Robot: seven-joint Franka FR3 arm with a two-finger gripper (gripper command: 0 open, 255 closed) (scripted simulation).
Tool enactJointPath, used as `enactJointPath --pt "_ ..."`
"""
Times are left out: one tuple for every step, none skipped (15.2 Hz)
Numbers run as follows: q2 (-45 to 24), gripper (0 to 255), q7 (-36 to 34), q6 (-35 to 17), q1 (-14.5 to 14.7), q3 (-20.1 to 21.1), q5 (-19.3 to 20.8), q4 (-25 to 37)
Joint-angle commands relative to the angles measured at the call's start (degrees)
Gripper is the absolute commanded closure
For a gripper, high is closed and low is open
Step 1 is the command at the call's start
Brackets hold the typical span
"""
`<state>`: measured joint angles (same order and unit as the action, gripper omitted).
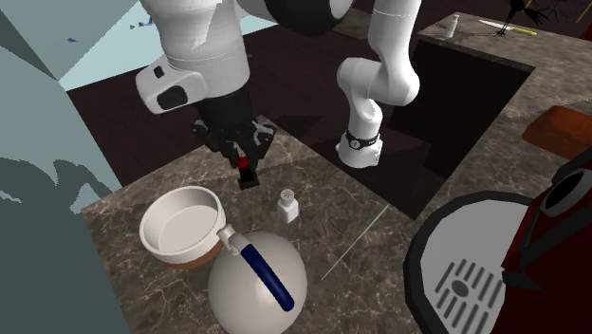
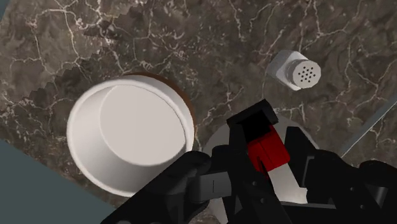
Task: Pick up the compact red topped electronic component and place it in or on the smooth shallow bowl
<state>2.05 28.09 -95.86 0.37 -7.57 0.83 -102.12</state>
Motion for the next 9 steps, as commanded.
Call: enactJointPath --pt "-4.22 255 2.10 1.34 -0.93 -1.03 -0.41 5.55" --pt "-6.23 255 3.11 1.92 -1.45 -1.50 -0.67 8.13" --pt "-8.30 255 4.11 2.57 -2.01 -1.93 -0.97 10.84" --pt "-10.45 255 5.10 3.30 -2.59 -2.34 -1.31 13.69" --pt "-12.67 255 6.07 4.13 -3.22 -2.72 -1.69 16.71" --pt "-14.99 255 7.02 5.05 -3.89 -3.06 -2.10 19.92" --pt "-17.42 255 7.94 6.09 -4.62 -3.36 -2.55 23.35" --pt "-19.98 255 8.83 7.27 -5.41 -3.62 -3.03 27.05" --pt "-22.70 255 9.68 8.62 -6.27 -3.84 -3.54 31.09"
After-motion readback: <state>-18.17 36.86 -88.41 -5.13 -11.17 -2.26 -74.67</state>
